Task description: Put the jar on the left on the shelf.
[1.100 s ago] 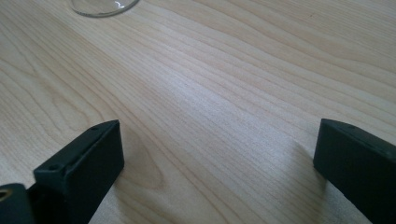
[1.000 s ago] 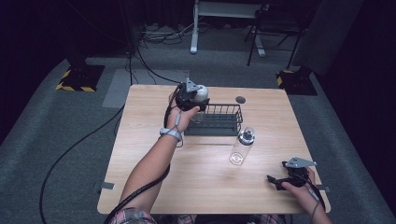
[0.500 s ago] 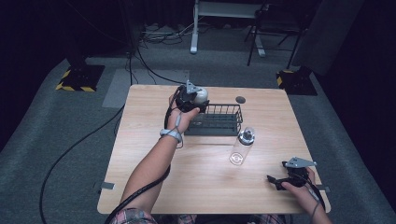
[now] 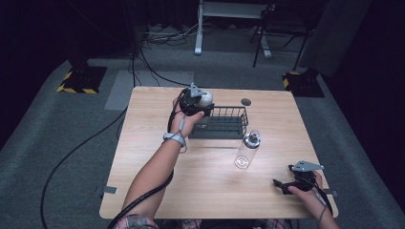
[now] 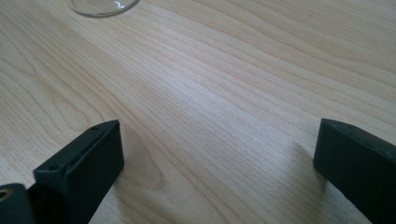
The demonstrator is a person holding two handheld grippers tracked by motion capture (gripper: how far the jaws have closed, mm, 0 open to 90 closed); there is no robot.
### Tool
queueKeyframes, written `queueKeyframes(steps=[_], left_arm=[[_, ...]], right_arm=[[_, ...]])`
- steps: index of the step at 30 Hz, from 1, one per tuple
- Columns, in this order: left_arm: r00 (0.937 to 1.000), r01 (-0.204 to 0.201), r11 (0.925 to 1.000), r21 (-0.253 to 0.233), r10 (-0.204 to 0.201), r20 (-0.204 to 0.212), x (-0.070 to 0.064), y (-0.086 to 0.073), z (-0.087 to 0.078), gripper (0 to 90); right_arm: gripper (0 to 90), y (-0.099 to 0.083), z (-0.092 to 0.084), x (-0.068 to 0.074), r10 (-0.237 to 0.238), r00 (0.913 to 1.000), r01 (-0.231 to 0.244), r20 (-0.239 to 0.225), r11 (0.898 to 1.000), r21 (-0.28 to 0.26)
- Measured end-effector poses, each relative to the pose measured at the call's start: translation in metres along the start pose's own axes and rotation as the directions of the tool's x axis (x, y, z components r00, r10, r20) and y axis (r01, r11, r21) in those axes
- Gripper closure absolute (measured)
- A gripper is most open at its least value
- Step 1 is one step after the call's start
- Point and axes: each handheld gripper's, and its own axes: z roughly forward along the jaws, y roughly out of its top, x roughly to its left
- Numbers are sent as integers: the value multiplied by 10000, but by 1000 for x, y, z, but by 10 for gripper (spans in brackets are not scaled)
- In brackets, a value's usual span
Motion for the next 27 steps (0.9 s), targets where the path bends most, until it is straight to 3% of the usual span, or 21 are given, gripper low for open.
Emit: queueKeyframes(steps=[6, 9, 27], left_arm=[[9998, 180, 9992, -351, -181, -10, 0, 2, -4, 111], [9997, 229, 9977, -637, -233, -45, -1, 6, -10, 74], [10000, 54, 9828, -1846, -65, -57, -7, 16, -75, 66]], right_arm=[[15, 0, 0, 0, 5, 10000, -5, 1, 10000, 1], [15, 0, 0, 0, 5, 10000, -5, 0, 10000, 1], [15, 0, 0, 0, -4, 10000, 4, 1, 10000, 3]])
